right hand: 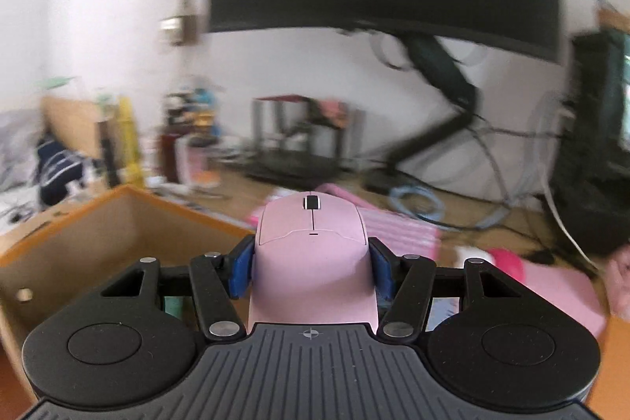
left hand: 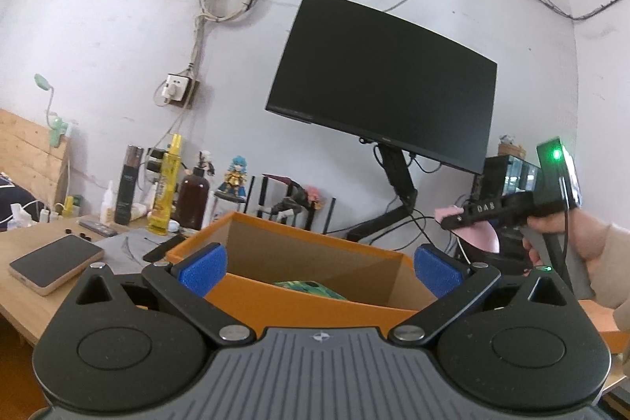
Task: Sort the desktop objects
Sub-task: 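Carry the pale pink mouse with the right gripper over the orange box, then open the right gripper to drop the mouse into the box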
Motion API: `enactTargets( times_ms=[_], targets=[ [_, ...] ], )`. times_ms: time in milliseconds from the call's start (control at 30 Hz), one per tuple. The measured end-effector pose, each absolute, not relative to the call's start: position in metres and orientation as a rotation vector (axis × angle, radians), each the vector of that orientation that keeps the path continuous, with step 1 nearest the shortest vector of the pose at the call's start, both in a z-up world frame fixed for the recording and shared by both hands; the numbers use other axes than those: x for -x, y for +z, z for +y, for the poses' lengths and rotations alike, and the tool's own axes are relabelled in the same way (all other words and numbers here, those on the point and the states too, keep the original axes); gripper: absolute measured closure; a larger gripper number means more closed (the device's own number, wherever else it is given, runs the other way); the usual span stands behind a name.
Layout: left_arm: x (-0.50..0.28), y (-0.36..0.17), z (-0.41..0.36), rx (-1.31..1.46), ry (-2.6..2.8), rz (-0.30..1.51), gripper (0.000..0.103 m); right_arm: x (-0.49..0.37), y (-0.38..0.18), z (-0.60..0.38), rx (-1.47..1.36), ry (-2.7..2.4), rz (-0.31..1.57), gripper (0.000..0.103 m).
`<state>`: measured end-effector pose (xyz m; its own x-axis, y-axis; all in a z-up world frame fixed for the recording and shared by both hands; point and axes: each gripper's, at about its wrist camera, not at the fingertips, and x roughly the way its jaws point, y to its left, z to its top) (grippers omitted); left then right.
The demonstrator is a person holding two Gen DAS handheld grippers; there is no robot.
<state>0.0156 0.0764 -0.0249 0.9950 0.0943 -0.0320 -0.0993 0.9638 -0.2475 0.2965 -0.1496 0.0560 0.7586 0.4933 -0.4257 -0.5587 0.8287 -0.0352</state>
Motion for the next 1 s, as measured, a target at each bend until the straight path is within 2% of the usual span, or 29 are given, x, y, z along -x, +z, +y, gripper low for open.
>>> enactTargets(
  times_ms=[233,467,800,1000],
  targets=[
    [-0.005,-0.023,0.079,0.242,0.112,0.013,0.0,-0.273,0.066,-0.074,0.277,0.688,0.445,0.041],
    [0.003,-0.024,0.089,0.253,0.137,0.007,0.0,-0.286,0.031,-0.011,0.414,0.711,0.6,0.041],
    [0.008,-0.029,0.105,0.284,0.177,0.017,0.0,-0.268,-0.007,0.042,0.641,0.768,0.738,0.041],
    [0.011,-0.029,0.106,0.279,0.175,0.019,0.0,-0.267,-0.009,0.047,0.645,0.773,0.755,0.04]
  ],
)
